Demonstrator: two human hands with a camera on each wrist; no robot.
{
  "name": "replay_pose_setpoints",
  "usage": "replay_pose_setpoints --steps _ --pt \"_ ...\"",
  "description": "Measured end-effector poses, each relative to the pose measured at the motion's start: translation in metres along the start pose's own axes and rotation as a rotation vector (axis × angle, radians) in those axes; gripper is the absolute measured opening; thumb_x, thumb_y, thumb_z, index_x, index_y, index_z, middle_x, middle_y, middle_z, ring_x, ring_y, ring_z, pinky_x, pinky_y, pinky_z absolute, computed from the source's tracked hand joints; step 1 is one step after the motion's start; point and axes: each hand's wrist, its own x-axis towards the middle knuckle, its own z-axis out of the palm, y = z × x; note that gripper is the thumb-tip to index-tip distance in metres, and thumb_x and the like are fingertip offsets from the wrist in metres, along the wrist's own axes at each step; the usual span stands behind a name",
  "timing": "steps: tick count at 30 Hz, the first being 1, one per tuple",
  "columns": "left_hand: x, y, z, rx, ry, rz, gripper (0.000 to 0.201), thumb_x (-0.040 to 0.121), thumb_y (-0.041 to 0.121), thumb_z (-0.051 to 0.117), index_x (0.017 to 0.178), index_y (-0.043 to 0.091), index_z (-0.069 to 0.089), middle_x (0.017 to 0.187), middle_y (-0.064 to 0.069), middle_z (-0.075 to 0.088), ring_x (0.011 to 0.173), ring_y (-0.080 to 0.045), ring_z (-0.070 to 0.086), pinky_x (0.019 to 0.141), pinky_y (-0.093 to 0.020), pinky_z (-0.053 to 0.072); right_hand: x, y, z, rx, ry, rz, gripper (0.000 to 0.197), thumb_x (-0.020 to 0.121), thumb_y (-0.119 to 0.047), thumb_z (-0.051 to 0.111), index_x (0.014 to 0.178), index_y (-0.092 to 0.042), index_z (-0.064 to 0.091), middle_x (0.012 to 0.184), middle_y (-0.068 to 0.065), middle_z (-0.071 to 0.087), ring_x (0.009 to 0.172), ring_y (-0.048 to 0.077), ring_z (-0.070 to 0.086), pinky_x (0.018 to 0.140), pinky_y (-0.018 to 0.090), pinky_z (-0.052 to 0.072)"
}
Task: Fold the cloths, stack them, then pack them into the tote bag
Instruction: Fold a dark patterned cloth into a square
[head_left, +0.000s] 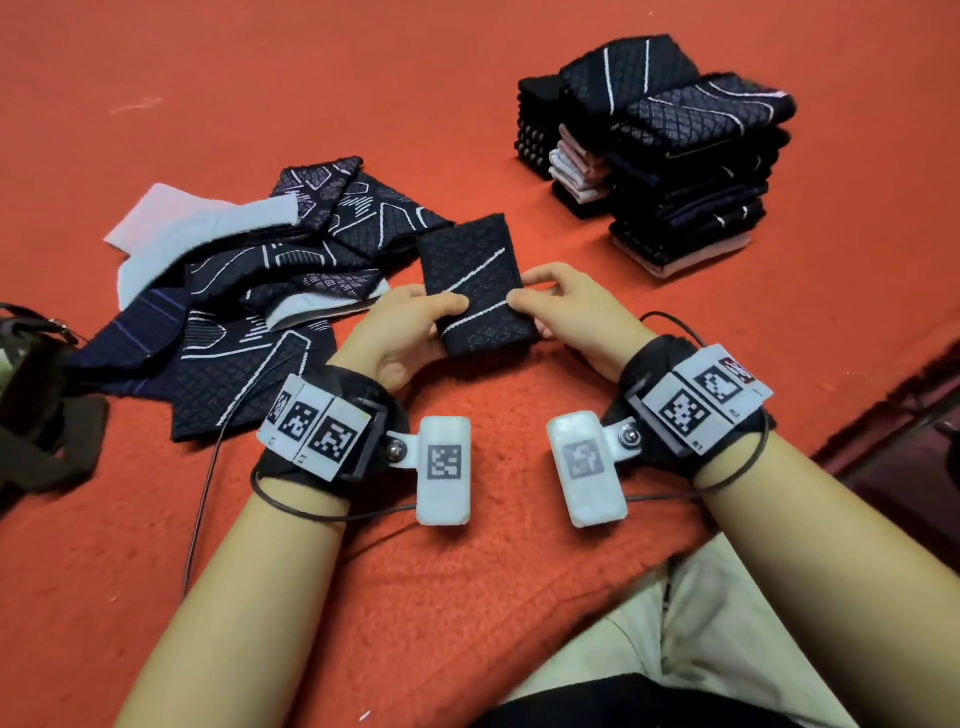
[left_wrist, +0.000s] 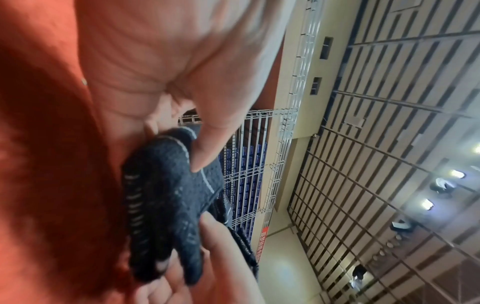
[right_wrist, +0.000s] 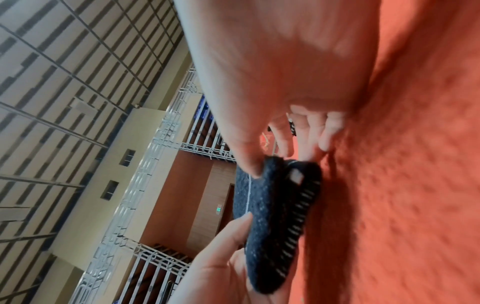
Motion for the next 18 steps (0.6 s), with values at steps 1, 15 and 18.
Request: replay_pose_setpoints --steps 1,15,18 --pt "0.001 0.003 0.003 -0.041 -0.015 0.004 0.017 0.091 -0.004 0.046 0.099 0.004 0.059 0.096 -0.010 0.065 0.084 -0.018 0.063 0.073 -0.029 0.057 -0.002 -0.002 -0.003 0.008 -0.013 0.002 0.029 0.087 -0.021 0.061 0.114 -0.015 0.052 0.070 -0.004 0.052 0.056 0.006 0.049 0.050 0.016 0.041" --pt "0.063 0.028 0.061 0.464 0.035 -0.191 0.012 0.091 0.024 0.060 0.089 0.013 0.054 0.079 -0.006 0.057 0.062 -0.015 0.058 0.043 -0.015 0.049 0.019 0.009 -0.077 -0.119 0.156 0.124 0.022 0.084 -0.008 0.057 0.104 -0.010 0.066 0.073 0.003 0.060 0.046 0.007 0.051 0.038 0.011 0.040" --pt "0.077 0.033 0.066 0.545 0.088 -0.180 0.021 0.088 0.023 0.063 0.076 0.015 0.049 0.071 -0.002 0.049 0.055 -0.010 0.046 0.033 -0.010 0.036 0.020 0.013 -0.078 -0.150 0.131 0.128 0.025 0.085 -0.008 0.057 0.108 -0.005 0.065 0.080 0.005 0.062 0.050 0.009 0.054 0.045 0.015 0.043"
